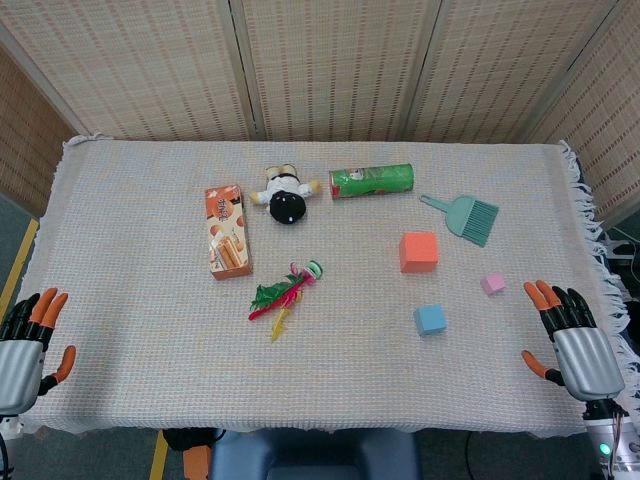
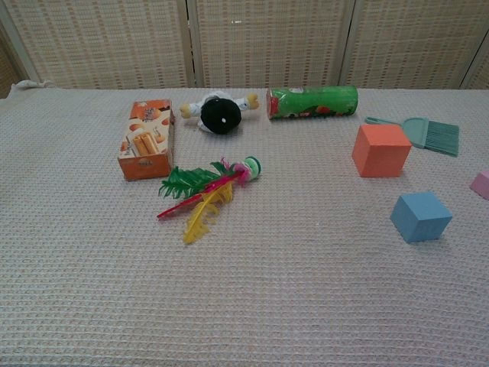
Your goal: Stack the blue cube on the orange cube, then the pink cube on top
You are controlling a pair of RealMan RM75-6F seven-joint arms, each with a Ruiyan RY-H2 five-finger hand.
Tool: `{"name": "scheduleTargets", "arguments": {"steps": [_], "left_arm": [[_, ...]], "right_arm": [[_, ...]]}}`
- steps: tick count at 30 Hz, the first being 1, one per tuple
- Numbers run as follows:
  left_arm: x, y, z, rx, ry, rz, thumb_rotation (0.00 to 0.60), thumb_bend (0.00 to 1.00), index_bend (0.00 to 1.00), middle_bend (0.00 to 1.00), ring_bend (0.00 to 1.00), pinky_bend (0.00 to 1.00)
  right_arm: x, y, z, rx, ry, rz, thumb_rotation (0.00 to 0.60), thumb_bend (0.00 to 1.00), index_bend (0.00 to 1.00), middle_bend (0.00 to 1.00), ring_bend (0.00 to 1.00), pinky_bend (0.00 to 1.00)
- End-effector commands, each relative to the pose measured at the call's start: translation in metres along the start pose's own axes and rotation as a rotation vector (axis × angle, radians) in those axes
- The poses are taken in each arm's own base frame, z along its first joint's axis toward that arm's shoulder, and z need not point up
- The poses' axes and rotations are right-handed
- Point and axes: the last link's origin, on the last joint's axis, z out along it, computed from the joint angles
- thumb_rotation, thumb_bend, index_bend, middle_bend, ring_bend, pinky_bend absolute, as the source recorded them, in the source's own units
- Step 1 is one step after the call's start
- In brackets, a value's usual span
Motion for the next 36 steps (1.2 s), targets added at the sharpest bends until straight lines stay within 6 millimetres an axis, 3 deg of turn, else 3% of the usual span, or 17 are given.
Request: {"name": "scheduleTargets", "arguments": {"steps": [1, 8, 14, 19, 25, 29, 36], "left_arm": [[-0.006, -0.001, 0.0, -0.003, -0.026, 0.003, 0.6, 0.45, 0.0, 0.0, 0.0, 0.07], [-0.001, -0.001, 0.0, 0.001, -0.016, -0.012, 0.6, 0.45, 0.0, 0.0, 0.0, 0.08], [-0.004, -0.003, 0.001, 0.001, -0.039, -0.016, 0.6, 0.45, 0.0, 0.0, 0.0, 0.08], [-0.002, -0.005, 0.002, 0.009, -0.044, -0.024, 0.6, 0.45, 0.0, 0.0, 0.0, 0.08], [-0.001, -0.008, 0.002, 0.016, -0.04, -0.035, 0.6, 0.45, 0.0, 0.0, 0.0, 0.08], [0.001, -0.009, 0.002, 0.017, -0.038, -0.044, 0.6, 0.45, 0.0, 0.0, 0.0, 0.08], [0.003, -0.01, 0.0, 0.012, -0.037, -0.059, 0.6, 0.45, 0.0, 0.0, 0.0, 0.08]], "right_arm": [[-0.002, -0.001, 0.001, 0.003, -0.007, -0.003, 0.6, 0.14, 0.0, 0.0, 0.0, 0.0], [-0.015, -0.013, 0.01, 0.054, -0.05, -0.027, 0.6, 0.14, 0.0, 0.0, 0.0, 0.0], [-0.026, -0.041, 0.044, 0.176, -0.121, -0.063, 0.6, 0.14, 0.0, 0.0, 0.0, 0.0], [-0.038, -0.067, 0.073, 0.247, -0.162, -0.116, 0.6, 0.14, 0.1, 0.0, 0.0, 0.0], [-0.052, -0.09, 0.094, 0.279, -0.2, -0.156, 0.6, 0.14, 0.21, 0.0, 0.0, 0.0], [-0.059, -0.096, 0.102, 0.27, -0.221, -0.179, 0.6, 0.14, 0.25, 0.0, 0.0, 0.0], [-0.069, -0.095, 0.103, 0.224, -0.255, -0.214, 0.6, 0.14, 0.23, 0.0, 0.0, 0.0]]}}
